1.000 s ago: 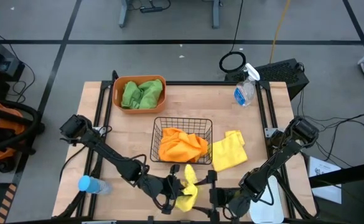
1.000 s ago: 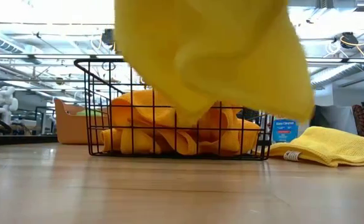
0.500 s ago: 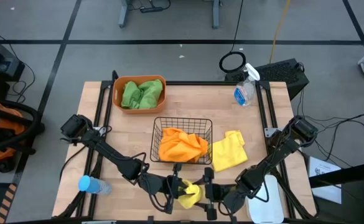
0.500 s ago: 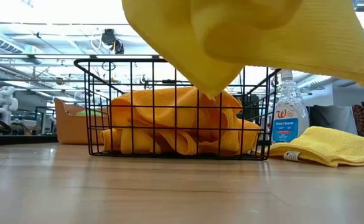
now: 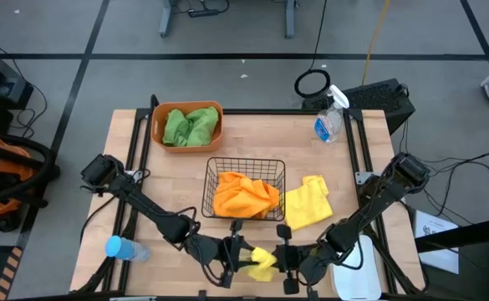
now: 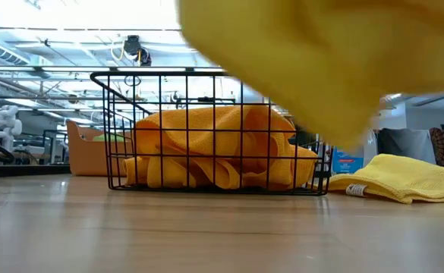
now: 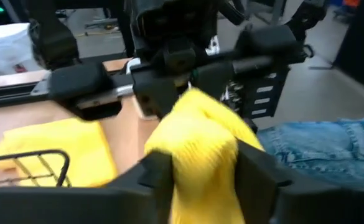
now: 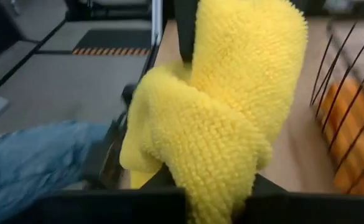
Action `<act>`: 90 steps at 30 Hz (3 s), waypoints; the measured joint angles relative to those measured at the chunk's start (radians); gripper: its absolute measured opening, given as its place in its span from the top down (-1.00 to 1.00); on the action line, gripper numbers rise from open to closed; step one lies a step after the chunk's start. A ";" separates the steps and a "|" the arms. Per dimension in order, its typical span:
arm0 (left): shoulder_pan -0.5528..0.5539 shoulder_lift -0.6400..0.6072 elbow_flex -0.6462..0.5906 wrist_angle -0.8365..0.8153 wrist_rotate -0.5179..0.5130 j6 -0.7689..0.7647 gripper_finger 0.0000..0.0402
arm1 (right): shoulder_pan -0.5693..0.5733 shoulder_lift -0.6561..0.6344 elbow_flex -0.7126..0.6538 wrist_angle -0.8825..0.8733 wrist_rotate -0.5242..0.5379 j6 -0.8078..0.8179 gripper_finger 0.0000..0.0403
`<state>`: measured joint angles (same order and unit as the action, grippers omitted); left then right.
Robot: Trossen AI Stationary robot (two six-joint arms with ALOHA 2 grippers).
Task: Sort microfiber towel by color & place in baskets
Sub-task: Put the left yellow microfiber cloth into the white bin
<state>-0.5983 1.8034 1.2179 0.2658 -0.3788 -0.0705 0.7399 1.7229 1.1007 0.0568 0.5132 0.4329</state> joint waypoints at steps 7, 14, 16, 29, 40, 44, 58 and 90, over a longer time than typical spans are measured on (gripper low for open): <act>-0.065 0.000 0.001 -0.071 -0.237 -0.002 -0.14 | 0.032 -0.097 0.000 -0.240 -0.041 0.181 0.83; -0.117 0.000 0.001 -0.094 -0.293 -0.028 -0.18 | 0.127 -0.245 0.000 -0.526 -0.238 0.438 0.89; -0.122 0.000 0.001 -0.093 -0.293 -0.028 -0.18 | 0.160 -0.284 0.000 -0.595 -0.275 0.505 0.89; -0.114 0.000 0.001 -0.093 -0.311 -0.029 -0.18 | 0.395 -0.416 0.000 -0.978 -0.286 1.051 0.88; -0.095 0.000 0.001 -0.092 -0.311 -0.055 -0.18 | 0.427 -0.325 0.000 -1.130 -0.416 1.260 0.88; -0.087 0.000 0.001 -0.092 -0.311 -0.055 -0.18 | 0.426 -0.294 0.000 -1.130 -0.454 1.274 0.88; -0.086 -0.001 0.001 -0.092 -0.306 -0.055 -0.18 | 0.393 -0.178 0.000 -1.138 -0.414 1.339 0.81; -0.087 -0.001 0.000 -0.096 -0.306 -0.058 -0.18 | 0.383 -0.156 0.148 -1.323 -0.673 1.198 -0.26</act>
<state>-0.6857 1.8023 1.2182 0.1698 -0.6846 -0.1287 1.1229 1.5669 1.2483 -1.2665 -0.1594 1.6313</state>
